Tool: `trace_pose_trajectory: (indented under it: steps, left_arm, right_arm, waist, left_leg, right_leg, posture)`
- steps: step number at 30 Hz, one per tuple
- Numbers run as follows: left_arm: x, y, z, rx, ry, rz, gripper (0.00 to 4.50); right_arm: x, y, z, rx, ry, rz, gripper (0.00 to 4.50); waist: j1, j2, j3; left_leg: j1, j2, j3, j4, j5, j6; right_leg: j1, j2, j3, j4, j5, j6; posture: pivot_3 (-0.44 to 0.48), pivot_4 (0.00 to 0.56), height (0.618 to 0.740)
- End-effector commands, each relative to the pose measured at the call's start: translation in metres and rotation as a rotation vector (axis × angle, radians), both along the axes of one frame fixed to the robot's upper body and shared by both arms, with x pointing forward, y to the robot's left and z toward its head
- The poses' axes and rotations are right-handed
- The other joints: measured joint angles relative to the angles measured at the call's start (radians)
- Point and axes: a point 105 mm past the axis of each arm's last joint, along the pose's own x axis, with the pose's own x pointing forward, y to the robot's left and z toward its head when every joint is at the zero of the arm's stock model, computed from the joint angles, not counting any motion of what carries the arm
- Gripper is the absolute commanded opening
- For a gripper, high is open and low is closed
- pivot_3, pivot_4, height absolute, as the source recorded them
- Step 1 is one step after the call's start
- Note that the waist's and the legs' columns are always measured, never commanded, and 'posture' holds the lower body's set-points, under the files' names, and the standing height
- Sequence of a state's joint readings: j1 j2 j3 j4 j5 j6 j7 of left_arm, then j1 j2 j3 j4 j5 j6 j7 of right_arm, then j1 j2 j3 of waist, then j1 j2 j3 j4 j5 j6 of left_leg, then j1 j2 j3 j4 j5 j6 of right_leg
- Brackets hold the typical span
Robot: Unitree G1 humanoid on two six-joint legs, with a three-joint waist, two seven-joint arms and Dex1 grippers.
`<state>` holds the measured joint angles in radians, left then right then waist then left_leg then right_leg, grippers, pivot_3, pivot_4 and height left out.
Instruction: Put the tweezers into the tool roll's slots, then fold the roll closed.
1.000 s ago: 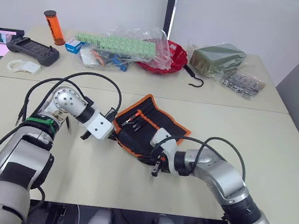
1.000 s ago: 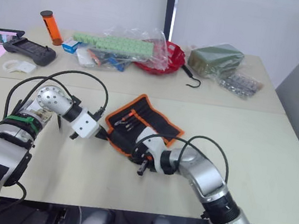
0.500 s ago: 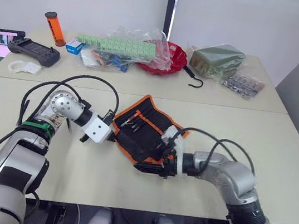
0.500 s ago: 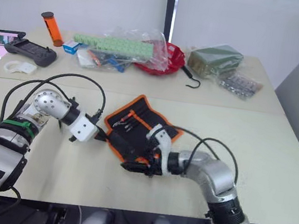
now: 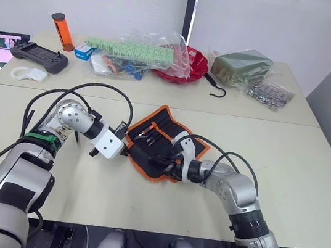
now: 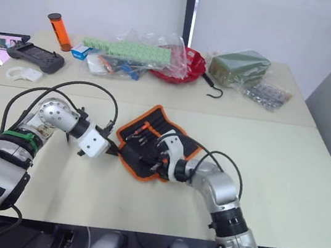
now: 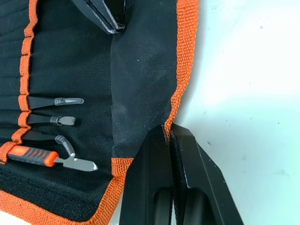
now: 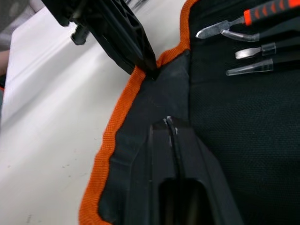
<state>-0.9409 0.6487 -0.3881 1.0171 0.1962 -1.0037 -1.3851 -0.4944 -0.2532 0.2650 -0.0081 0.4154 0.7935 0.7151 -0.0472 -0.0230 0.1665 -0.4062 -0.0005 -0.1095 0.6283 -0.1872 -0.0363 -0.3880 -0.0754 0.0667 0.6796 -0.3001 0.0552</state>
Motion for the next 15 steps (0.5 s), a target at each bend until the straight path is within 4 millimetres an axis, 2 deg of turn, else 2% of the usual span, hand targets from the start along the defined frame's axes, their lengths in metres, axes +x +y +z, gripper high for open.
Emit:
trace_pose_trajectory:
  steps: [1,6,9,10,13,14,15]
  left_arm:
    - [0.005,0.013,0.000,0.050,-0.021,0.044,0.00]
    - [0.011,0.009,0.006,-0.017,-0.028,0.091,0.00]
    - [0.016,0.013,0.011,-0.073,-0.019,0.156,0.00]
    - [0.016,0.015,0.013,-0.091,-0.009,0.176,0.62]
    - [0.018,0.023,0.017,-0.144,0.024,0.251,1.58]
    - [0.020,0.028,0.022,-0.195,0.035,0.296,1.69]
    - [0.022,0.033,0.030,-0.261,0.052,0.348,2.23]
  right_arm:
    - [-0.002,0.005,-0.003,-0.003,-0.023,0.018,0.02]
    - [-0.001,-0.002,-0.029,-0.074,0.008,-0.018,0.02]
    - [-0.002,-0.002,-0.035,-0.089,0.016,-0.016,0.02]
    - [-0.002,-0.002,-0.037,-0.094,0.018,-0.015,0.00]
    - [-0.002,0.000,-0.039,-0.105,0.020,-0.006,0.00]
    - [-0.002,0.001,-0.040,-0.109,0.022,-0.003,0.00]
    - [-0.001,0.002,-0.040,-0.115,0.025,-0.002,0.00]
  waist:
    - [0.000,0.000,0.000]
    - [-0.001,0.000,0.000]
    - [-0.001,0.000,0.000]
    - [-0.001,0.000,0.000]
    - [-0.002,-0.001,0.000]
    - [-0.003,-0.001,0.000]
    - [-0.004,-0.001,-0.001]
  left_leg:
    - [0.000,0.000,0.000,0.000,0.000,0.000]
    - [0.001,0.000,0.000,0.000,0.000,0.000]
    - [0.002,0.001,0.000,0.000,0.000,0.000]
    - [0.002,0.001,0.000,0.000,0.001,0.001]
    - [0.002,0.001,0.000,0.000,0.001,0.001]
    - [0.002,0.001,0.000,0.000,0.001,0.001]
    - [0.002,0.001,0.000,0.000,0.001,0.001]
  right_leg:
    - [0.000,0.000,0.000,0.000,0.000,0.000]
    - [0.000,0.000,0.000,0.000,0.000,0.000]
    - [0.001,0.001,0.000,0.001,0.000,0.000]
    - [0.001,0.001,0.000,0.001,0.000,0.000]
    - [0.001,0.001,0.000,0.001,0.000,0.000]
    - [0.001,0.001,0.000,0.001,0.000,0.000]
    - [0.001,0.001,0.000,0.001,0.000,0.000]
  posture:
    - [0.000,0.150,0.740]
    - [0.000,0.150,0.740]
    - [0.000,0.150,0.740]
    - [0.000,0.150,0.740]
    - [0.000,0.150,0.740]
    - [0.000,0.150,0.740]
    - [0.000,0.150,0.740]
